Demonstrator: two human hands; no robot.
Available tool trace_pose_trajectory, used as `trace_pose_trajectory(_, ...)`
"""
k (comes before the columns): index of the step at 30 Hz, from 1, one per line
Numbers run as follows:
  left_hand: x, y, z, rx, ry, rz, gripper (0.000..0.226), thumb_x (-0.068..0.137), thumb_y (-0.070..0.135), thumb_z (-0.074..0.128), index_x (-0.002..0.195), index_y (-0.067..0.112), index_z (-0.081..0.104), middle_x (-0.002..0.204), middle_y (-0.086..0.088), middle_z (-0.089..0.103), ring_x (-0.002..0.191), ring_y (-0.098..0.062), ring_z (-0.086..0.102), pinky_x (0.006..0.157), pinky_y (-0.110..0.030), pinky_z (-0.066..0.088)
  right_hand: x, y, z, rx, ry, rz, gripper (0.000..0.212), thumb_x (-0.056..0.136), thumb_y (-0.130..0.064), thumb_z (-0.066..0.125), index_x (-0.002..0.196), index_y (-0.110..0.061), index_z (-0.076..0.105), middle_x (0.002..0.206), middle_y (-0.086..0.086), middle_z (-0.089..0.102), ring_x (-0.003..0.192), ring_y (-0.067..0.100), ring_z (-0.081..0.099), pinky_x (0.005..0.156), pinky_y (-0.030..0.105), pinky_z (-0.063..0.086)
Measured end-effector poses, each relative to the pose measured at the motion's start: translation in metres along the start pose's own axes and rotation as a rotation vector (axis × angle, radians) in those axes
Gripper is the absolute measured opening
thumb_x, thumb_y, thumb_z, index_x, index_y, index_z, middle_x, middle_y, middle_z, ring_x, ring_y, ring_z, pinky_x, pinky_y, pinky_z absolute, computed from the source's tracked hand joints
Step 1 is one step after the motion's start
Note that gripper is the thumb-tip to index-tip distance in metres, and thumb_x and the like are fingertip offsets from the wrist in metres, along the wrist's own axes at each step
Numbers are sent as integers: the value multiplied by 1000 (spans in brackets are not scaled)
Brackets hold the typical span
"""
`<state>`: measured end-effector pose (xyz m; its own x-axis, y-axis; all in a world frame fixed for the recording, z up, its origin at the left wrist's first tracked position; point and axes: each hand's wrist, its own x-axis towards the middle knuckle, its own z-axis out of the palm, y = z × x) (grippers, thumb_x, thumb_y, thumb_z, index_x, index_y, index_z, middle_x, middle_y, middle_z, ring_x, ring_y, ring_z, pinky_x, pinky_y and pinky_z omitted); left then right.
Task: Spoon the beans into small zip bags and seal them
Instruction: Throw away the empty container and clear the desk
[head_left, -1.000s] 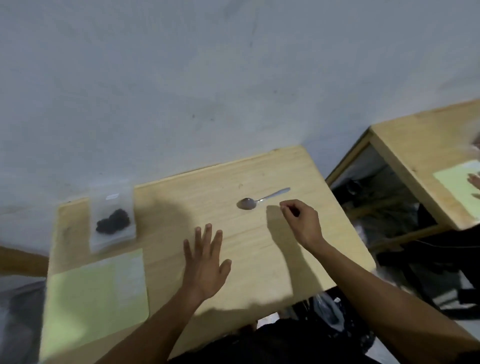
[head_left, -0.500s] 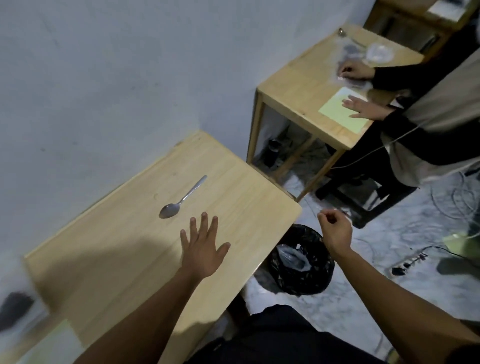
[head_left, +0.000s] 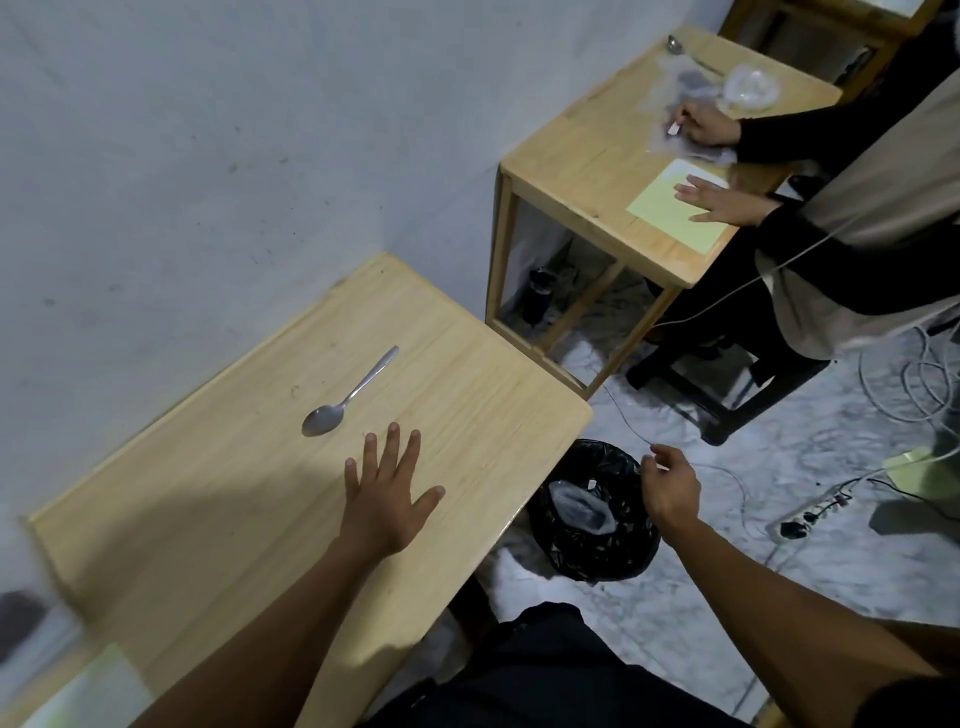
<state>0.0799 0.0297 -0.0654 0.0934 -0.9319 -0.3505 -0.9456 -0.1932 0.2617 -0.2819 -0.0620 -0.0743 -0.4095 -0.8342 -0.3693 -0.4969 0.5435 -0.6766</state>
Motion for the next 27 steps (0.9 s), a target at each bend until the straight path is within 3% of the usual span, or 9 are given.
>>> trace_pose_trajectory(7, -2, -1, -1, -25, 6, -6, 91, 78, 78, 7, 155, 32, -7, 161, 4, -19, 149, -29, -16, 118, -56, 1, -3, -55, 14, 60, -14, -274, 29, 99, -19, 47, 126, -11, 58, 124, 9, 61, 107, 20, 57, 88, 30, 42)
trace_pose_trajectory(12, -13, -7, -3, -12, 10, -14, 86, 80, 78, 8, 154, 36, -6, 161, 7, -17, 150, -28, -13, 118, -56, 3, -12, -121, 37, 97, -58, -485, 24, 97, -13, 49, 118, -15, 61, 115, -1, 56, 106, 17, 57, 93, 34, 49)
trace_pose_trajectory(21, -49, -32, -5, 22, 3, -167, 79, 86, 76, 22, 154, 38, 9, 164, 4, 6, 151, -31, 9, 112, -60, 22, -46, -198, 119, -74, -390, -889, 29, 95, -15, 54, 124, -15, 61, 120, 1, 59, 106, 16, 55, 89, 32, 47)
trace_pose_trajectory(27, -76, -53, -9, -110, 51, -402, 75, 92, 67, 31, 153, 39, -2, 163, 8, -16, 151, -27, -13, 118, -57, 2, -66, -225, 177, -527, -708, -1022, 39, 92, -22, 57, 130, -16, 59, 129, 11, 58, 118, 30, 54, 98, 36, 45)
